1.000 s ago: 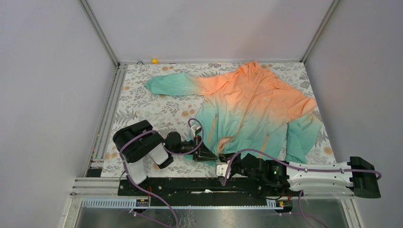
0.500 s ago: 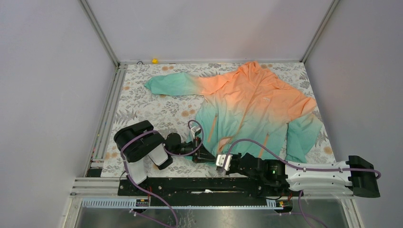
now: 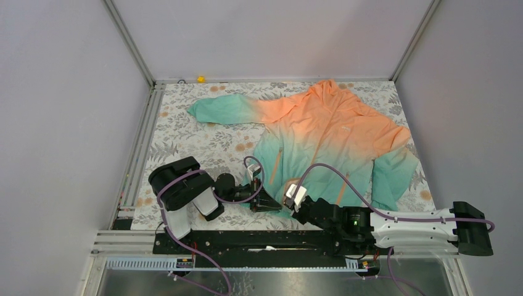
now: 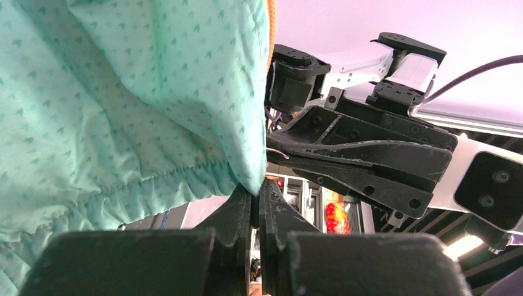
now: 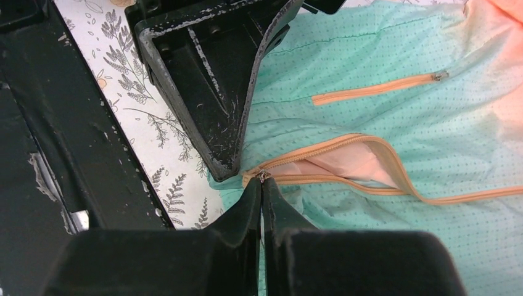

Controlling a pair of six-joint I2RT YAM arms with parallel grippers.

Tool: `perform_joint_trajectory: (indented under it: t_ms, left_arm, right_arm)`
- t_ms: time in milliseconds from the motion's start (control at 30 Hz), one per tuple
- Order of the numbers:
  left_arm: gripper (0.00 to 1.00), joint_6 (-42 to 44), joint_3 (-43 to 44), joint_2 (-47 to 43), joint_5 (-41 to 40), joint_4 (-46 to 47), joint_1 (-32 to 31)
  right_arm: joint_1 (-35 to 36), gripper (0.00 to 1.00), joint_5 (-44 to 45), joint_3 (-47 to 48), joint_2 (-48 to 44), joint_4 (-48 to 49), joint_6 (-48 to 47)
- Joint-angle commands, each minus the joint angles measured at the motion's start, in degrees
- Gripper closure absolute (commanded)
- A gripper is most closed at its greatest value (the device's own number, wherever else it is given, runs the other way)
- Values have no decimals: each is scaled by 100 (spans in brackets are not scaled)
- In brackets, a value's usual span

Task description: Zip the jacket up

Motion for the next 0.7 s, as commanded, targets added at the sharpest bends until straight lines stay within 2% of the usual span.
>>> perform_joint_trajectory:
  t_ms: [0,500,600,667]
  left_arm:
    - [100,54,-65,-9,-12,742,-67]
    - [100,-9,-86,-158,-29,742,-116]
    - [100,-18,-89,-189,-30,738,-121]
    - [100,-18,-89,-195,-30,742,-119]
  right_arm:
    - [19,98,547,300,51,155,564]
    - [27,86,485,239,358,476,265]
    - [22,90,495,230,404,472,203]
    - [19,84,490,230,442,471,230]
